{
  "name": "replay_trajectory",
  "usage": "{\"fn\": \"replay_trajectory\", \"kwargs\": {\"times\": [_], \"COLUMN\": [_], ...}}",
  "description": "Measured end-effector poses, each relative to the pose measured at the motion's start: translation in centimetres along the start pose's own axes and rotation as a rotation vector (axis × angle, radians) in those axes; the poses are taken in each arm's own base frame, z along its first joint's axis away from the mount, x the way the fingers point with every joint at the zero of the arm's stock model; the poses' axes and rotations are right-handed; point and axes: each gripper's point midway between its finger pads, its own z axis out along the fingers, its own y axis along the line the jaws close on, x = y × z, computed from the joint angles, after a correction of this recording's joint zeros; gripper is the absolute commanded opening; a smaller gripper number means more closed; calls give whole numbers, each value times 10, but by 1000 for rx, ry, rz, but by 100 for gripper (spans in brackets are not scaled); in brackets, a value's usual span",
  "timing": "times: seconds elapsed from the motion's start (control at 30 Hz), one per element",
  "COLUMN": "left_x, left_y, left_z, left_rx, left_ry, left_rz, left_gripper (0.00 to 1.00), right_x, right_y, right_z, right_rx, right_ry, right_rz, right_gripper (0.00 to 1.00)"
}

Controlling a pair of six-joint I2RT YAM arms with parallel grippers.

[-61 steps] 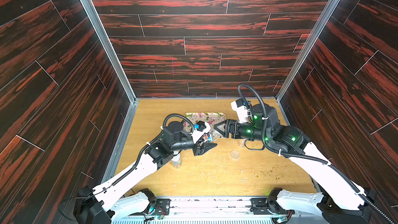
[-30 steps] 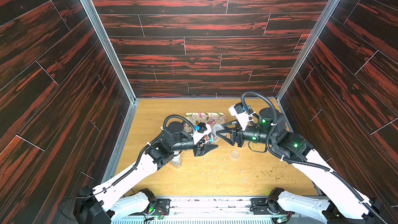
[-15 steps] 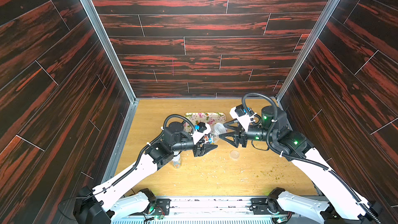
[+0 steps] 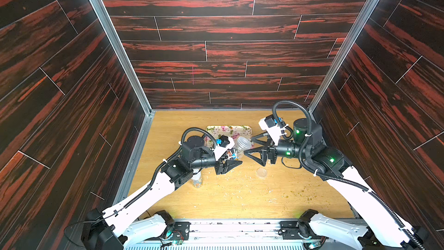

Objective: Pour the candies out of the jar
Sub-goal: Unscrew the lid from the jar.

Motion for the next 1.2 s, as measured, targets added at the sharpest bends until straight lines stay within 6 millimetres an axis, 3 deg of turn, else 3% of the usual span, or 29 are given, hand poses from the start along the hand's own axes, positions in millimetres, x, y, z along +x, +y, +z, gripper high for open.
{"fn": "replay_trajectory", "kwargs": {"times": [0.47, 0.57, 0.67, 0.83, 1.2], "left_x": [0, 0, 0, 0, 1], "left_y": [0, 0, 0, 0, 0], "left_z": [0, 0, 0, 0, 0], "left_rx": [0, 0, 0, 0, 0], "left_ry": [0, 0, 0, 0, 2], "left_rz": [0, 0, 0, 0, -1], "left_gripper": [41, 41, 41, 41, 41], "right_x": [-24, -26, -26, -21, -15], "right_y": [-3, -7, -11, -19, -9], "right_z": [-13, -9, -3, 9, 23], "right_rx": [77, 95, 112, 132, 105], "right_ry": [-59, -63, -54, -30, 10], "right_rz": [314, 362, 405, 462, 478], "right_gripper": [99, 97, 89, 88, 84]}}
